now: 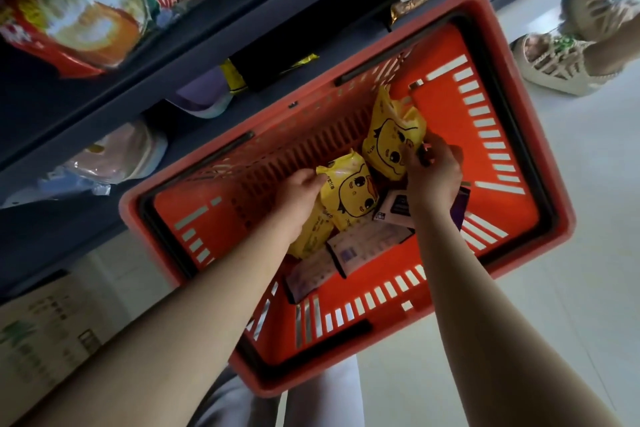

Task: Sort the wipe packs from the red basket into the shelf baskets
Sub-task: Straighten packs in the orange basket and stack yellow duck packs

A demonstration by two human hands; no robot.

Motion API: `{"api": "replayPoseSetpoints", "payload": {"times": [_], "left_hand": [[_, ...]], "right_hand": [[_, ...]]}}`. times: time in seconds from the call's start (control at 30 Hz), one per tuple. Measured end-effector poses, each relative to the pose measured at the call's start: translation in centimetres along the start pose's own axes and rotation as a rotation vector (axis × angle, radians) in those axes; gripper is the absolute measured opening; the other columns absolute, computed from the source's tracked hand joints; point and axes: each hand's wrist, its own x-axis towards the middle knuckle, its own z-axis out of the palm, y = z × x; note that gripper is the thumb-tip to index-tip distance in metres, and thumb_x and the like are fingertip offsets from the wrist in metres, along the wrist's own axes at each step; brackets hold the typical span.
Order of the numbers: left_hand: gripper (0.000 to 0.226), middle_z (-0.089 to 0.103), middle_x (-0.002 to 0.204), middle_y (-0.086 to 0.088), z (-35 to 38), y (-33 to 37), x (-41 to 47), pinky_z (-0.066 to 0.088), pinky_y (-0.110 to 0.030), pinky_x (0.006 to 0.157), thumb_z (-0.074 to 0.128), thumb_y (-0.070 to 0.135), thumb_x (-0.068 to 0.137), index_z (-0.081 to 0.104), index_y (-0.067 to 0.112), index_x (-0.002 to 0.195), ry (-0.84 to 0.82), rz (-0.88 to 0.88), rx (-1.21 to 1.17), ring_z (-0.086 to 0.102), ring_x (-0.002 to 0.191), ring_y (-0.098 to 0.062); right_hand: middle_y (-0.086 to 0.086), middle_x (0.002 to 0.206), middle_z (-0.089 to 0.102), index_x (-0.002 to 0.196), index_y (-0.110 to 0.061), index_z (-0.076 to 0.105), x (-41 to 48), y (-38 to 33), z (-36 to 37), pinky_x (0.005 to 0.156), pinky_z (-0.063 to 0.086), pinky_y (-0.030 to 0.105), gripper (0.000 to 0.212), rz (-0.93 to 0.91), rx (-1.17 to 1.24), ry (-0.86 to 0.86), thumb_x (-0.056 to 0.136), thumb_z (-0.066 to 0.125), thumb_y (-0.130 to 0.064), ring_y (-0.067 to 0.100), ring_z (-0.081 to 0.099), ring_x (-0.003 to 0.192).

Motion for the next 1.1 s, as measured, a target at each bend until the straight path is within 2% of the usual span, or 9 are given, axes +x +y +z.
{"api": "replayPoseSetpoints", "payload": {"times": [0.2, 0.27, 0.37, 0.47, 0.57, 0.67, 0.73, 0.87, 1.1], "left_hand": [[0.039, 0.059, 0.129, -0.007, -0.6, -0.5, -2.0, 0.047, -0.045, 0.101, 0.056, 0.032, 0.095, 0.053, 0.016, 0.130, 0.015, 0.076, -0.079, 0.058, 0.116, -0.026], [0.032, 0.062, 0.122, -0.006, -1.0, -0.6, -2.9, 0.049, -0.042, 0.099, 0.056, 0.030, 0.095, 0.056, 0.018, 0.124, 0.029, 0.122, -0.109, 0.059, 0.115, -0.025], [0.023, 0.064, 0.117, -0.002, -1.6, -0.4, -4.5, 0.049, -0.041, 0.098, 0.057, 0.031, 0.094, 0.057, 0.023, 0.116, 0.045, 0.171, -0.158, 0.061, 0.112, -0.021], [0.031, 0.063, 0.119, -0.004, -2.5, 0.7, -6.6, 0.047, -0.042, 0.102, 0.058, 0.029, 0.094, 0.056, 0.015, 0.122, 0.103, 0.229, -0.244, 0.060, 0.114, -0.020], [0.038, 0.062, 0.126, -0.007, -4.4, 2.4, -9.8, 0.043, -0.045, 0.105, 0.062, 0.036, 0.090, 0.058, 0.015, 0.121, 0.124, 0.250, -0.363, 0.058, 0.118, -0.022], [0.049, 0.066, 0.121, -0.007, -7.4, 4.9, -15.0, 0.044, -0.050, 0.103, 0.067, 0.055, 0.078, 0.063, 0.022, 0.115, 0.059, 0.282, -0.430, 0.060, 0.116, -0.027], [0.028, 0.068, 0.116, -0.006, -9.6, 6.5, -19.6, 0.050, -0.048, 0.094, 0.061, 0.044, 0.088, 0.064, 0.024, 0.108, 0.014, 0.298, -0.483, 0.061, 0.112, -0.029], [0.021, 0.060, 0.125, -0.010, -14.1, 8.7, -29.7, 0.055, -0.039, 0.070, 0.057, 0.040, 0.093, 0.062, 0.025, 0.107, -0.033, 0.360, -0.599, 0.062, 0.108, -0.026], [0.017, 0.071, 0.104, -0.002, -20.6, 9.9, -42.1, 0.053, -0.037, 0.067, 0.040, 0.036, 0.100, 0.053, 0.025, 0.100, -0.103, 0.453, -0.891, 0.067, 0.089, -0.020]], "right_hand": [[0.002, 0.122, 0.065, 0.104, -0.008, 0.073, -0.9, -0.4, -0.3, 0.087, 0.052, 0.037, 0.025, -0.248, 0.083, 0.147, 0.087, 0.065, -0.024, 0.024, 0.060, 0.108], [0.000, 0.126, 0.064, 0.106, -0.008, 0.074, -1.1, -0.8, -1.2, 0.090, 0.051, 0.026, 0.024, -0.277, 0.079, 0.161, 0.089, 0.062, -0.020, 0.018, 0.061, 0.111], [0.003, 0.128, 0.063, 0.100, -0.004, 0.075, -1.7, -1.7, -3.0, 0.080, 0.040, -0.001, 0.020, -0.254, 0.154, 0.190, 0.090, 0.063, -0.017, 0.005, 0.059, 0.105], [0.004, 0.102, 0.074, 0.085, -0.011, 0.074, -3.2, -3.7, -5.8, 0.075, 0.057, 0.024, 0.015, -0.143, 0.426, 0.159, 0.089, 0.066, -0.023, 0.011, 0.069, 0.091], [-0.005, 0.072, 0.066, 0.071, -0.023, 0.062, -5.7, -5.6, -9.8, 0.070, 0.056, 0.032, 0.020, -0.019, 0.638, 0.036, 0.089, 0.066, -0.032, 0.016, 0.064, 0.070], [-0.001, 0.074, 0.060, 0.069, -0.026, 0.054, -9.4, -7.9, -14.7, 0.079, 0.052, 0.041, 0.025, 0.071, 0.895, -0.088, 0.090, 0.064, -0.035, 0.022, 0.059, 0.078], [0.001, 0.078, 0.056, 0.074, -0.022, 0.049, -12.5, -10.3, -18.3, 0.076, 0.049, 0.042, 0.024, 0.096, 1.003, -0.151, 0.095, 0.057, -0.029, 0.024, 0.055, 0.083], [0.003, 0.083, 0.057, 0.088, -0.018, 0.048, -19.8, -15.7, -25.5, 0.066, 0.052, 0.032, 0.018, 0.014, 1.064, -0.230, 0.101, 0.044, -0.030, 0.019, 0.058, 0.078], [0.002, 0.083, 0.065, 0.088, -0.021, 0.057, -29.6, -23.5, -31.3, 0.070, 0.051, 0.033, 0.016, -0.148, 1.089, -0.449, 0.100, 0.048, -0.028, 0.018, 0.063, 0.078]]}}
